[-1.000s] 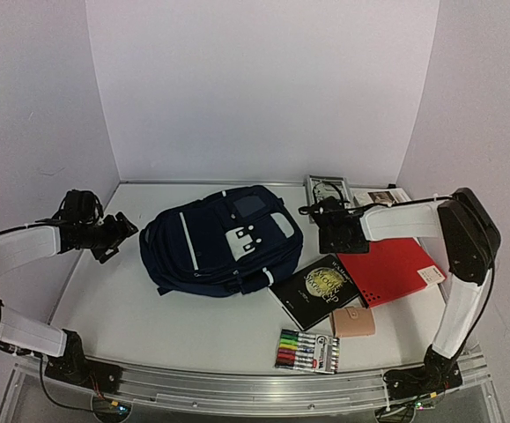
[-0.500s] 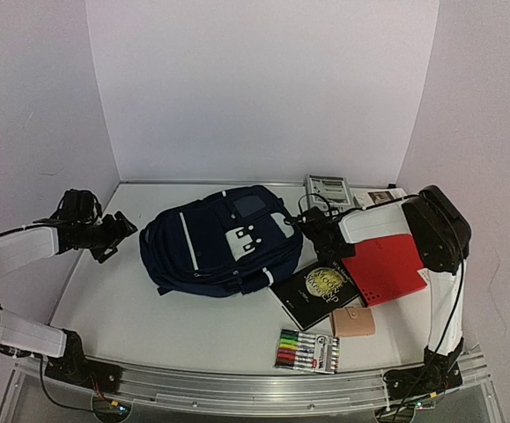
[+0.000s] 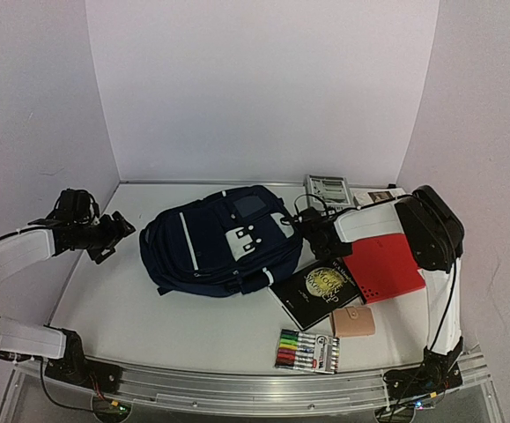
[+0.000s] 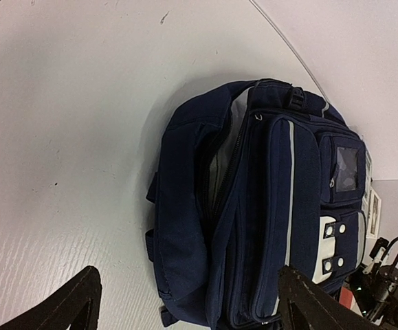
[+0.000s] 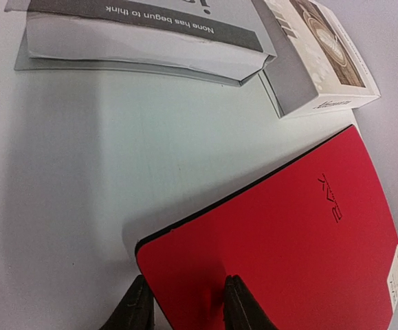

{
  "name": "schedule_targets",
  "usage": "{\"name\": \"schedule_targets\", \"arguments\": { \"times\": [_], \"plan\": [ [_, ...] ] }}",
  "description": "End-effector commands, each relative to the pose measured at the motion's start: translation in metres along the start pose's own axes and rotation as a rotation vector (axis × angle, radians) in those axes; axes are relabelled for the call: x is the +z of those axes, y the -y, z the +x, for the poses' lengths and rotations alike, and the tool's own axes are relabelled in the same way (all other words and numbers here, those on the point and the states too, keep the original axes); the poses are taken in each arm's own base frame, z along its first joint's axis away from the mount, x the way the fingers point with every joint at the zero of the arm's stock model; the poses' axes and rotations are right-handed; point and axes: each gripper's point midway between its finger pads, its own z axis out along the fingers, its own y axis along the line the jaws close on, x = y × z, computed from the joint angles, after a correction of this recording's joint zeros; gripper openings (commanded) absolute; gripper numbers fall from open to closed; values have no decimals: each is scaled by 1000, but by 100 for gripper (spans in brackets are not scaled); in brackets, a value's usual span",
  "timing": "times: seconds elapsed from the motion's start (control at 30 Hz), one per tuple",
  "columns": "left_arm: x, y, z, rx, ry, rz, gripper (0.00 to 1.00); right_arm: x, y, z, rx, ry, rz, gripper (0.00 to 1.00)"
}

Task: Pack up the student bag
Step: Pick up the files from the center of the board.

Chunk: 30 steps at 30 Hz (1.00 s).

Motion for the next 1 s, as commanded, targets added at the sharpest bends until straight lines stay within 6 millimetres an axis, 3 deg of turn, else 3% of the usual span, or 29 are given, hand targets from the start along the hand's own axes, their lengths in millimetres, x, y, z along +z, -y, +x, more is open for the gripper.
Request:
{"name": "schedule_targets", "arguments": {
  "times": [0.0,0.13,0.27,0.47,0.57,0.7,0.8,0.97],
  "plan": [
    [-14,9,-8,38,41,16,89,6,9,-1,-33,-12,53,22],
    [-19,18,-9,64,31,44,89,-1,18,-9,-41,-1,73,3],
    [-24,35,-5,123,22,84,91,-30,31,-32,7,17,16,0],
    [-31,84,19,228,11,178,92,-109,35,-73,142,54,-277,0],
    [-32,108,33,210,-19,269,92,-146,30,-81,185,74,-401,0],
    [-35,136,50,196,-60,387,92,-191,14,-82,216,98,-501,0],
    [-37,155,68,250,-89,461,89,-226,-10,-77,241,105,-588,0],
    [-34,152,78,256,-94,467,89,-291,-67,-83,292,159,-737,0]
  ]
}}
